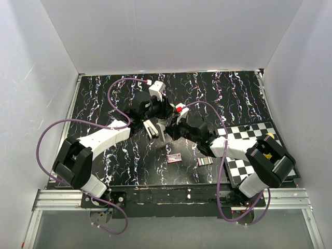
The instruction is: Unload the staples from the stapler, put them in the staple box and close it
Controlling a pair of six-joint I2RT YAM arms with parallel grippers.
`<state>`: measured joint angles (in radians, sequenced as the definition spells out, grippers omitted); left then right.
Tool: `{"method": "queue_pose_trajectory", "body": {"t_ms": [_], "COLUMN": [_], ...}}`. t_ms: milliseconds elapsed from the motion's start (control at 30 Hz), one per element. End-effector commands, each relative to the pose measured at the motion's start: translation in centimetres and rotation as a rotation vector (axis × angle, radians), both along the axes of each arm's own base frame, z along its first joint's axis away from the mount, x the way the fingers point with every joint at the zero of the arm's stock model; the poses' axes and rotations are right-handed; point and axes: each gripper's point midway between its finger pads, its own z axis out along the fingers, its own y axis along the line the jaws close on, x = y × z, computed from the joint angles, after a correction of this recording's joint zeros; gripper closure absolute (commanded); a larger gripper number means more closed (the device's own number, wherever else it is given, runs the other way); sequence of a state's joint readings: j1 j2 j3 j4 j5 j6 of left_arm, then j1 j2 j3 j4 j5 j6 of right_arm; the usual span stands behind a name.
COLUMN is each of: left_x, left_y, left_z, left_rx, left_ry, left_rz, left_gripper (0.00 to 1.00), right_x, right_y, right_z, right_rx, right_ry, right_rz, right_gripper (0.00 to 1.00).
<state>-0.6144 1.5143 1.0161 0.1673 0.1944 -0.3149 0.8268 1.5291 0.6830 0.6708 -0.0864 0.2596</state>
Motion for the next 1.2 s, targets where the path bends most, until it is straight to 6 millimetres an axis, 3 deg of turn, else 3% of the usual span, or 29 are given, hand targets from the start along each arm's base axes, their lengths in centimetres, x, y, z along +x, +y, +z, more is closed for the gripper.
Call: {"method": "queue_pose_trajectory", "body": {"t_ms": [0,500,900,1167], "left_x": [2.4,4.4,5.1,3.6], "left_y": [-0.8,-1.3,-1.4,-1.2], "left_z": [5.7,2.8,2.5,3.5], "left_rx": [-0.133,-0.111,-0.098,-0.099], "left_ry": [-0.125,-0.097,-0.103,-0.109], "left_rz": [0.045,0.094,0.104,0.062], "left_gripper": [1.00,1.00,1.00,1.00], "right_x": [-1.3,-2.2,-1.9,-0.9], "right_y": [0.8,1.2,1.0,0.2], "right_z": [-0.2,1.1,1.3,1.2], "right_rx": [0.045,0.176,0.208,0.193], "right_ry": [0.029,0.088,0.105,0.109], "right_rz": [0.061,0.132,0.135,0.101], "right_gripper": [0.99,0.99,0.99,0.99]}}
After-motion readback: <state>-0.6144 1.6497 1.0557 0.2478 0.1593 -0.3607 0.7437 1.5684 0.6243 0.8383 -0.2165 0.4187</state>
